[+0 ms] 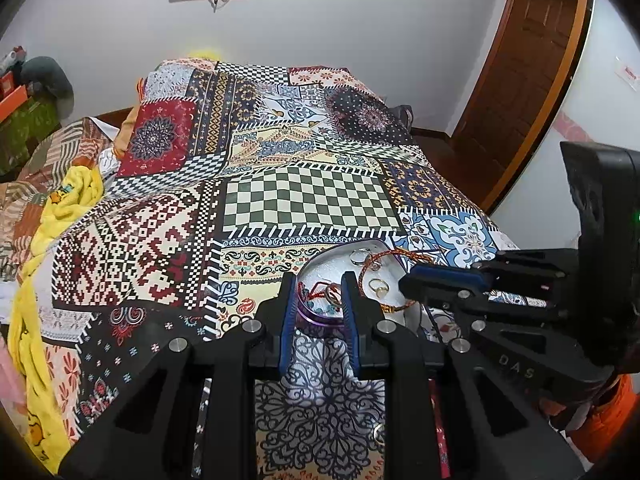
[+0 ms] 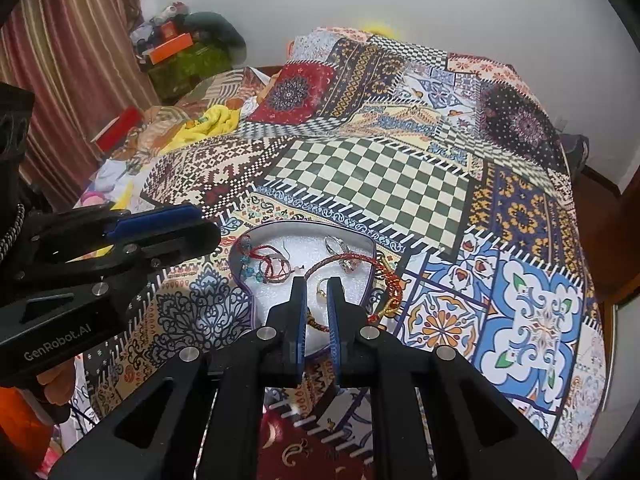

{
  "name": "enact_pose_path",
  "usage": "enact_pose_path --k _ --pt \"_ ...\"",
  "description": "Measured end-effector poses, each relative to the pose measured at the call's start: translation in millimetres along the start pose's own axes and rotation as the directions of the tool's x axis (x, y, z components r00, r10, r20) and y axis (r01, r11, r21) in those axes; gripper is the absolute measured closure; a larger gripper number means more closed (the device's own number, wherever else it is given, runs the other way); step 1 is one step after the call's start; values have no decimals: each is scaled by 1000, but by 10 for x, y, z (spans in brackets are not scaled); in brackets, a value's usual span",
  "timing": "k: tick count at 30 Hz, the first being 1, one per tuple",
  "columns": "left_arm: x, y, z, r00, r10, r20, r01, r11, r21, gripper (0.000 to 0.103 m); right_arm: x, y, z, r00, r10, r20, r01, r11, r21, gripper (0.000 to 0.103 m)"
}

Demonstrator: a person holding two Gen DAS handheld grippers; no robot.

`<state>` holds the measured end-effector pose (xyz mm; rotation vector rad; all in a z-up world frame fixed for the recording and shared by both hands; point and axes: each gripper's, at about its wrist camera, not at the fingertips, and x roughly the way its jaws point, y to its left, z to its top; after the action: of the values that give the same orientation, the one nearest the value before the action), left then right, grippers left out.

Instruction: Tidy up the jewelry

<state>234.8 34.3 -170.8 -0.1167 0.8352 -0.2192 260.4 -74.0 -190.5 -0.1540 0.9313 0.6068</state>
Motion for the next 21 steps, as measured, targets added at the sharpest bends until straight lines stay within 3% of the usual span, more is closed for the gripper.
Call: enact_pose_path --k 5,7,9,21 --pt "-158 -42 -43 1000 9 10 -9 1000 14 82 -158 48 -17 999 -26 23 27 1000 -4 87" --pt "-241 -56 -75 1000 16 16 -16 1000 17 81 -237 64 -32 999 -35 38 35 999 0 76" --pt "-314 -65 -101 1000 21 20 -22 1000 18 77 -312 83 -54 998 -44 54 44 999 3 73" --pt "-568 -36 -405 997 77 -5 -77 996 36 68 -474 252 -279 994 -96 53 97 995 -13 73"
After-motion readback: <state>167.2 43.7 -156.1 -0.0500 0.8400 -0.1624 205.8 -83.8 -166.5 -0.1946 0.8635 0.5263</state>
